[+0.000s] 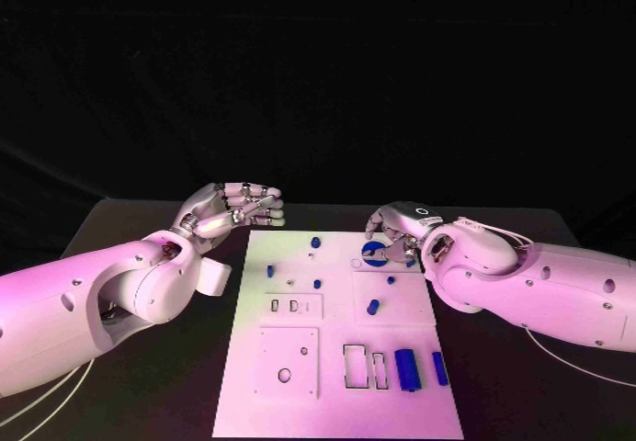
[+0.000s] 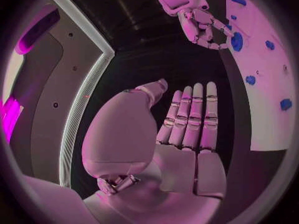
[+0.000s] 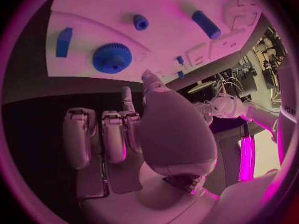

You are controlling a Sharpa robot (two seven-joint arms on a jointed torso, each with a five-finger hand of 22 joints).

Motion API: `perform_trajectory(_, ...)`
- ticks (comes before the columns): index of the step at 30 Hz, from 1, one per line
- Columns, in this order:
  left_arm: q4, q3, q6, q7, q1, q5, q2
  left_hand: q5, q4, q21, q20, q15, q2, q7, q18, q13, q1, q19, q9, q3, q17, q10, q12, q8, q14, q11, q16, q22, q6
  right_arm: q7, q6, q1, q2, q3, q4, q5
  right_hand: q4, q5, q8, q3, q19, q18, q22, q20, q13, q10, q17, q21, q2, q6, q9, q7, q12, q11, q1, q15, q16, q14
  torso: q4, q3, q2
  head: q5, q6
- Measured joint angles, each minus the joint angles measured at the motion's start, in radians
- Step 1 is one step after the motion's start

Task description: Assemble the parts on the task board

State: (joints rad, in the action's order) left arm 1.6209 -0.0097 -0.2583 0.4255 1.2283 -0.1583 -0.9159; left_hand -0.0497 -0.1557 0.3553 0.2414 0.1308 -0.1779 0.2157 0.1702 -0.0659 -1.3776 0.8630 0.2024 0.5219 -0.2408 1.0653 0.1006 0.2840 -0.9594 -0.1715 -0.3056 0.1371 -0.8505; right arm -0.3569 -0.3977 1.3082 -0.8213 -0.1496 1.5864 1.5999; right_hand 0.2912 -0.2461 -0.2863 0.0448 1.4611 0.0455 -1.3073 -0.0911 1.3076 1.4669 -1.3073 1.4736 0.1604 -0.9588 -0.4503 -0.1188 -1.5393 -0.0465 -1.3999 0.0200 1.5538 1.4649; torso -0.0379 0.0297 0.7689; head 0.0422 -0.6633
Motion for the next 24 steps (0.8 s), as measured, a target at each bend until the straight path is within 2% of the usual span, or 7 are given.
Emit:
perform_trajectory(4, -0.001, 0.000, 0.001, 0.000, 0.000, 0.000, 0.003, 0.000, 0.000, 0.000, 0.000, 0.000, 0.000, 0.000, 0.000, 0.000, 0.000, 0.000, 0.000, 0.000, -0.001, 0.000, 0.000, 0.000, 0.000, 0.000, 0.000, 0.000, 0.000, -0.007, -0.003, 0.003, 0.016, 0.001, 0.006, 0.008, 0.000, 0.000, 0.000, 0.000, 0.004, 0.000, 0.000, 0.004, 0.000, 0.000, 0.000, 0.000, 0.000, 0.000, 0.002, -0.001, 0.001, 0.000, 0.000, 0.000, 0.000, 0.000, -0.0010, 0.0008, 0.000, 0.003, 0.001)
perform_trajectory(8, -0.001, 0.000, 0.002, -0.001, 0.000, 0.000, 0.003, 0.000, 0.000, 0.000, 0.000, 0.000, 0.000, 0.000, 0.000, 0.000, 0.000, 0.000, 0.000, 0.000, -0.001, 0.000, 0.000, 0.000, 0.000, 0.000, 0.000, 0.000, 0.000, -0.014, 0.000, 0.004, 0.019, 0.001, -0.003, 0.010, 0.000, 0.000, 0.020, 0.000, 0.004, 0.000, -0.001, 0.004, 0.000, 0.000, 0.000, 0.000, 0.019, 0.027, 0.008, -0.010, 0.011, 0.000, 0.019, 0.000, 0.000, 0.000, -0.0031, 0.0015, 0.000, 0.005, 0.001)
perform_trajectory(12, -0.002, 0.000, 0.003, -0.002, 0.000, 0.000, 0.002, 0.000, 0.000, 0.000, 0.000, 0.000, 0.000, 0.000, 0.000, 0.000, 0.000, 0.000, -0.001, 0.000, -0.001, 0.000, 0.000, 0.000, 0.000, 0.000, 0.000, 0.000, 0.000, -0.018, 0.004, 0.005, 0.017, 0.001, -0.016, 0.004, 0.000, 0.000, 0.032, -0.007, 0.003, 0.000, -0.001, 0.004, 0.000, 0.000, -0.001, 0.000, 0.027, 0.044, 0.011, -0.020, 0.018, 0.000, 0.026, 0.000, 0.000, 0.000, -0.0012, 0.0017, 0.001, 0.005, 0.002)
perform_trajectory(16, -0.003, 0.000, 0.003, -0.003, 0.000, 0.000, 0.002, 0.000, 0.000, 0.000, 0.000, 0.000, 0.000, 0.000, 0.000, 0.000, 0.000, 0.000, -0.001, 0.000, -0.001, 0.000, 0.000, 0.000, 0.000, 0.000, 0.000, -0.001, 0.000, -0.018, 0.009, 0.005, 0.013, 0.001, -0.028, -0.012, 0.001, 0.000, 0.037, -0.008, 0.003, 0.000, -0.001, 0.004, 0.000, -0.004, -0.001, 0.000, 0.029, 0.053, 0.012, -0.022, 0.022, -0.004, 0.029, 0.000, 0.000, 0.000, 0.0002, 0.0013, 0.001, 0.005, 0.003)
perform_trajectory(24, -0.004, 0.000, 0.004, -0.004, 0.000, 0.000, 0.002, 0.000, 0.000, 0.000, 0.000, 0.000, 0.000, 0.000, 0.000, 0.000, 0.000, 0.000, -0.001, 0.000, -0.001, 0.000, 0.000, 0.000, 0.000, 0.000, 0.000, -0.001, 0.000, -0.015, 0.019, -0.001, 0.008, 0.000, -0.049, -0.053, -0.002, 0.000, 0.043, -0.010, 0.005, 0.000, -0.001, 0.002, 0.000, -0.001, -0.001, -0.004, 0.029, 0.059, 0.013, -0.021, 0.022, -0.006, 0.029, -0.004, 0.000, 0.004, -0.0014, -0.0006, 0.001, 0.007, 0.003)
